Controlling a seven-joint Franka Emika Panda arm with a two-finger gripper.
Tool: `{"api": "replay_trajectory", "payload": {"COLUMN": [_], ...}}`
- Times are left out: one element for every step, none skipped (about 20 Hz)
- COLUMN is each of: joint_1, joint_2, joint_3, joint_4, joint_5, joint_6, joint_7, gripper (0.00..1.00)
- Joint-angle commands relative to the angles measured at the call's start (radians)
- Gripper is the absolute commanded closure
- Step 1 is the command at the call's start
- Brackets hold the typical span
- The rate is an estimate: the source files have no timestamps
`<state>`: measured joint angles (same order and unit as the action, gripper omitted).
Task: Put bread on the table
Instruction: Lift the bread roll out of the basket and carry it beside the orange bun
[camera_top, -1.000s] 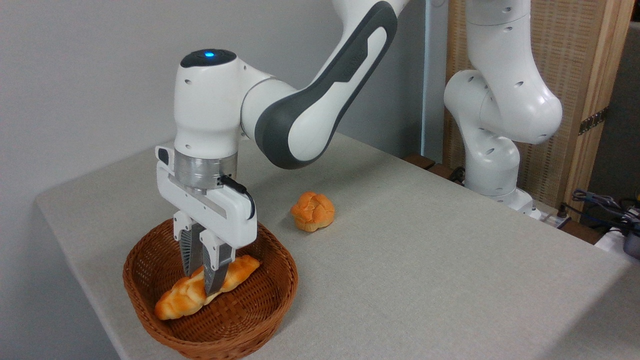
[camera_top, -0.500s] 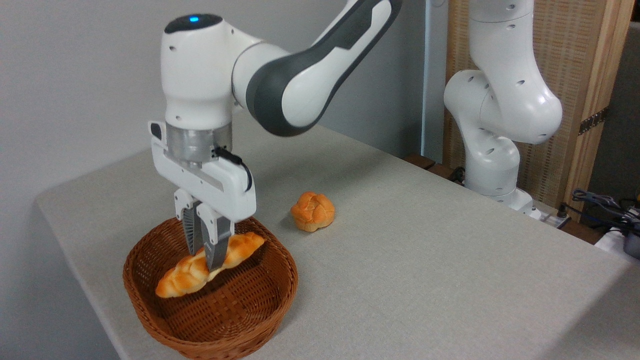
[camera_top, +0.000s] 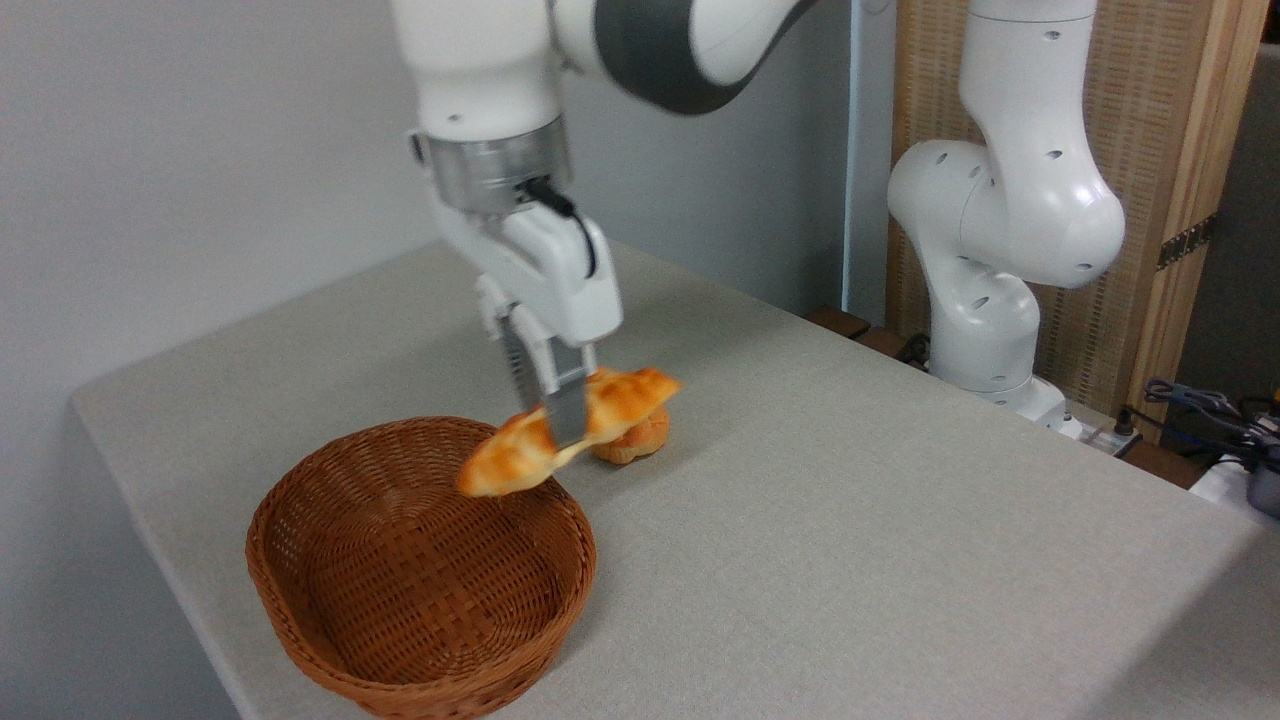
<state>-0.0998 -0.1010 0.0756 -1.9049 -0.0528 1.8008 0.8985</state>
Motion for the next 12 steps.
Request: {"api": "replay_trajectory", "payload": {"joint_1": [-0.008, -0.008, -0.008, -0.011, -0.011, -0.012, -0.012, -0.012, -0.011, -0.011, -0.009, -0.009], "joint_2": [-0.152, -0.178, -0.19, -0.193, -0.192, -0.192, -0.19, -0.189, -0.187, -0.184, -0.181, -0.177], "joint_3": [0.03, 0.03, 0.03, 0.024, 0.017, 0.015, 0.015, 0.015, 0.015, 0.015, 0.015, 0.015], "joint_4": [-0.181, -0.227, -0.261, -0.285, -0.308, -0.327, -0.338, -0.344, -0.344, -0.342, -0.342, -0.342], "joint_5": [-0.001, 0.013, 0.031, 0.042, 0.048, 0.057, 0.073, 0.091, 0.105, 0.111, 0.111, 0.113], "joint_6": [-0.029, -0.029, -0.029, -0.029, -0.029, -0.024, -0.023, -0.023, -0.023, -0.018, -0.014, -0.009], "joint_7": [0.146, 0.154, 0.154, 0.149, 0.143, 0.135, 0.132, 0.132, 0.132, 0.132, 0.132, 0.132], "gripper": [0.76, 0.76, 0.76, 0.75, 0.73, 0.68, 0.66, 0.56, 0.49, 0.43, 0.35, 0.26]}}
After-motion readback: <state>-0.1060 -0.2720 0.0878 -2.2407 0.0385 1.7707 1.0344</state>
